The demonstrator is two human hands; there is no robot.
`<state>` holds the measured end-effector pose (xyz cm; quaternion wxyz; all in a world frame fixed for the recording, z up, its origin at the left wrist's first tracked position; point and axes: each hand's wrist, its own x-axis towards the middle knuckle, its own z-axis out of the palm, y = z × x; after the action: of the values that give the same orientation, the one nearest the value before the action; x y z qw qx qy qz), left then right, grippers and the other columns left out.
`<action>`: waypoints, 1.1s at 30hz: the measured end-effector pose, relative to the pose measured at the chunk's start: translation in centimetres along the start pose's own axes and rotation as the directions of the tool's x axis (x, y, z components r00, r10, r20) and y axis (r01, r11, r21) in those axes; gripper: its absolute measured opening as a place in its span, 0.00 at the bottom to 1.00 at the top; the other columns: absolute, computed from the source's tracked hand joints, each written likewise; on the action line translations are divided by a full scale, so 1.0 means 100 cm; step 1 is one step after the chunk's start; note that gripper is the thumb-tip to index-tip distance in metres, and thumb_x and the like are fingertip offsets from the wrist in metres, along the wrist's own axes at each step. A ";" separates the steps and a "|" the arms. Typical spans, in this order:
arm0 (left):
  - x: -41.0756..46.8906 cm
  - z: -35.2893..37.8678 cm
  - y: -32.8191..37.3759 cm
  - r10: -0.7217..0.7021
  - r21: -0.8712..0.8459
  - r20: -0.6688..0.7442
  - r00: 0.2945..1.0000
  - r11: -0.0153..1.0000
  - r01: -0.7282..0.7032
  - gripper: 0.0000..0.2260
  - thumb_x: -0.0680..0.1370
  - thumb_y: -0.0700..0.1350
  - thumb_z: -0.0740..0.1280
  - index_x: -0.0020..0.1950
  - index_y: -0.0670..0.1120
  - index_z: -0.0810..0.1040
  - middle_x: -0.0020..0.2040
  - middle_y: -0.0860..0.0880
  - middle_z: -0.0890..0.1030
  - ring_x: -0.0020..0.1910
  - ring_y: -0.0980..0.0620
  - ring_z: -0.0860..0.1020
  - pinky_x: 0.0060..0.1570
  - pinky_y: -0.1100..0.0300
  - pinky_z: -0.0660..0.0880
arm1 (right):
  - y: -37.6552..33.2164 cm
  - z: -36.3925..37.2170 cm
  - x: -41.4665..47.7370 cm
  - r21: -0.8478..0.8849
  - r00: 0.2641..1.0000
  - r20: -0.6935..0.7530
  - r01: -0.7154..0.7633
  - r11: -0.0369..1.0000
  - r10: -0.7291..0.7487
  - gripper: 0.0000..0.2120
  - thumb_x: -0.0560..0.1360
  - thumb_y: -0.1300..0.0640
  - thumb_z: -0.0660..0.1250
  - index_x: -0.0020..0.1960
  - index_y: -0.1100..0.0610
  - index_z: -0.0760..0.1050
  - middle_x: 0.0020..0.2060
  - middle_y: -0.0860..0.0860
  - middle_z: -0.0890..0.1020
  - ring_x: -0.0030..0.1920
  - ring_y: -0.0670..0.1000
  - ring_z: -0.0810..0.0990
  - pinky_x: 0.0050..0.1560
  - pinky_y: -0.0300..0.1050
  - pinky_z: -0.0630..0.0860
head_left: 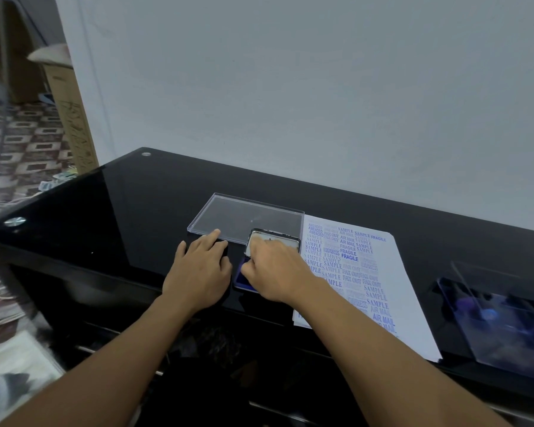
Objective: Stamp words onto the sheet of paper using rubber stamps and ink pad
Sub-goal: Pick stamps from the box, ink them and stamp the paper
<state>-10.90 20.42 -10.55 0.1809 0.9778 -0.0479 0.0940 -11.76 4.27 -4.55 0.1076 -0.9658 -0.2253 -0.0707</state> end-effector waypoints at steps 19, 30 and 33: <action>0.000 0.000 0.000 0.001 0.015 0.002 1.000 1.000 -0.001 0.20 0.83 0.50 0.53 0.75 0.49 0.67 0.80 0.51 0.57 0.78 0.52 0.56 0.76 0.43 0.51 | -0.001 0.001 0.002 0.081 0.997 0.045 -0.063 0.995 0.059 0.09 0.77 0.56 0.59 0.42 0.57 0.61 0.38 0.54 0.71 0.39 0.58 0.68 0.39 0.48 0.61; 0.000 -0.002 0.001 0.001 0.014 0.005 1.000 1.000 -0.001 0.20 0.83 0.50 0.52 0.75 0.49 0.67 0.80 0.50 0.57 0.78 0.52 0.56 0.77 0.43 0.51 | 0.001 0.002 0.007 0.134 0.992 0.074 -0.114 0.984 0.105 0.14 0.78 0.56 0.60 0.37 0.53 0.58 0.32 0.50 0.68 0.36 0.56 0.68 0.35 0.49 0.59; 0.000 -0.001 0.000 0.000 0.015 0.006 1.000 1.000 0.000 0.20 0.83 0.50 0.53 0.75 0.48 0.67 0.80 0.51 0.57 0.78 0.52 0.56 0.77 0.43 0.50 | -0.001 0.003 0.003 0.115 0.995 0.046 -0.096 0.989 0.091 0.13 0.77 0.55 0.60 0.38 0.54 0.58 0.33 0.51 0.69 0.36 0.56 0.68 0.31 0.48 0.57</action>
<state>-10.96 20.47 -10.44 0.1734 0.9794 -0.0479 0.0915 -11.48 4.55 -4.77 0.1627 -0.9685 -0.1857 -0.0324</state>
